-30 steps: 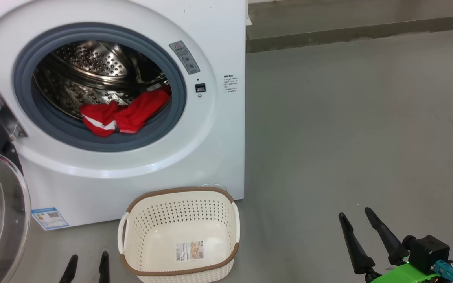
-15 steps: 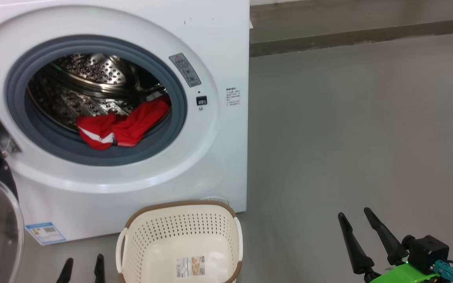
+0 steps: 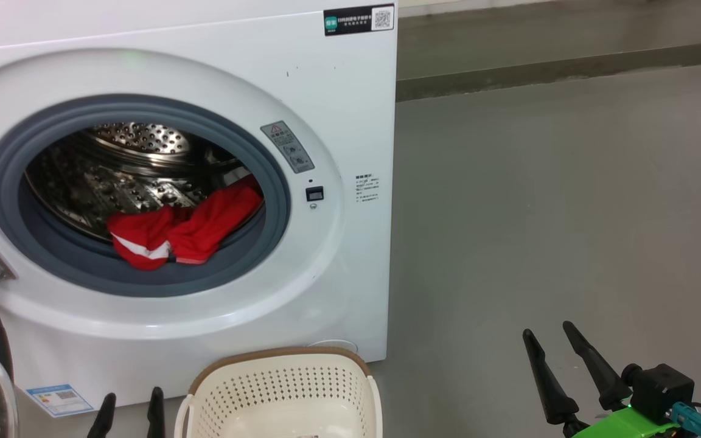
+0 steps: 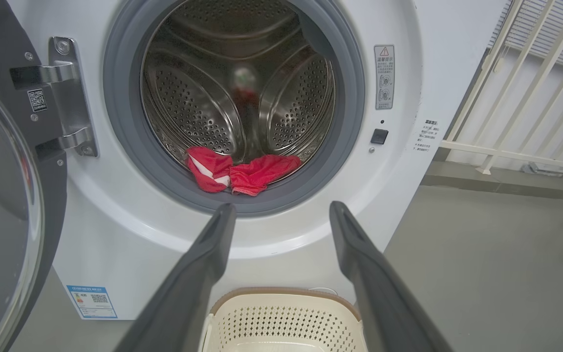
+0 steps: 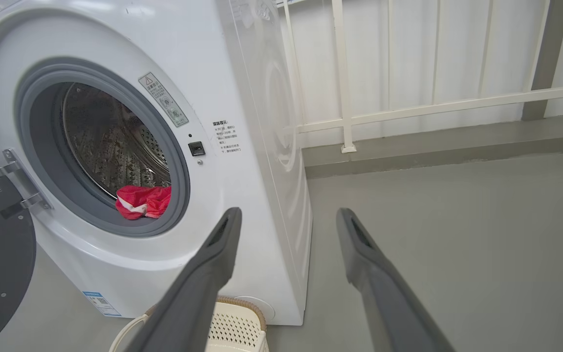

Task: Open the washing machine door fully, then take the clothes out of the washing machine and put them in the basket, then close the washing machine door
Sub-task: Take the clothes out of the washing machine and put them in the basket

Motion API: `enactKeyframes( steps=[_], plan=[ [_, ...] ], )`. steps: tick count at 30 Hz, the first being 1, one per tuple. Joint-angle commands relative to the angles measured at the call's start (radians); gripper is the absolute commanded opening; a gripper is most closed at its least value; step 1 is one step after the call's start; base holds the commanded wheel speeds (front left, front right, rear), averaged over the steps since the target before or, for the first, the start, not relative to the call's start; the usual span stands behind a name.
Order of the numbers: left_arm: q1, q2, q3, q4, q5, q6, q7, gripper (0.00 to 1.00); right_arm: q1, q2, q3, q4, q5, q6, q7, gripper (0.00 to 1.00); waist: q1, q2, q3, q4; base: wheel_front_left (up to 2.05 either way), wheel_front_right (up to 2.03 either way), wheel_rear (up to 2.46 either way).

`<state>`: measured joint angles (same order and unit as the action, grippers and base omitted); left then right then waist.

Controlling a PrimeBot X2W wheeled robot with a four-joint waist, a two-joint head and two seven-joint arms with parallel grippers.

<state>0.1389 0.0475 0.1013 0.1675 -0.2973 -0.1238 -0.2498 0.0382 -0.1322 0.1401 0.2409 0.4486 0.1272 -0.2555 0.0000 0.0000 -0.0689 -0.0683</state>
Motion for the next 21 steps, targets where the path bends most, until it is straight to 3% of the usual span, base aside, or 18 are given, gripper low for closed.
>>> enactKeyframes(
  steps=[1, 21],
  plan=[
    [-0.031, 0.003, 0.036, -0.021, 0.007, -0.004, -0.012, 1.00, -0.037, -0.016, 0.022, -0.022, 0.011, 0.003, -0.006, 1.00, 0.0000, 0.0000, -0.001, 0.001, 0.10, -0.10, 0.00],
    [-0.035, 0.003, 0.039, -0.006, 0.015, -0.007, -0.012, 1.00, -0.025, -0.017, 0.022, -0.026, 0.011, 0.003, -0.006, 1.00, 0.0000, 0.0000, -0.011, 0.013, 0.00, 0.00, 0.00]
  ],
)
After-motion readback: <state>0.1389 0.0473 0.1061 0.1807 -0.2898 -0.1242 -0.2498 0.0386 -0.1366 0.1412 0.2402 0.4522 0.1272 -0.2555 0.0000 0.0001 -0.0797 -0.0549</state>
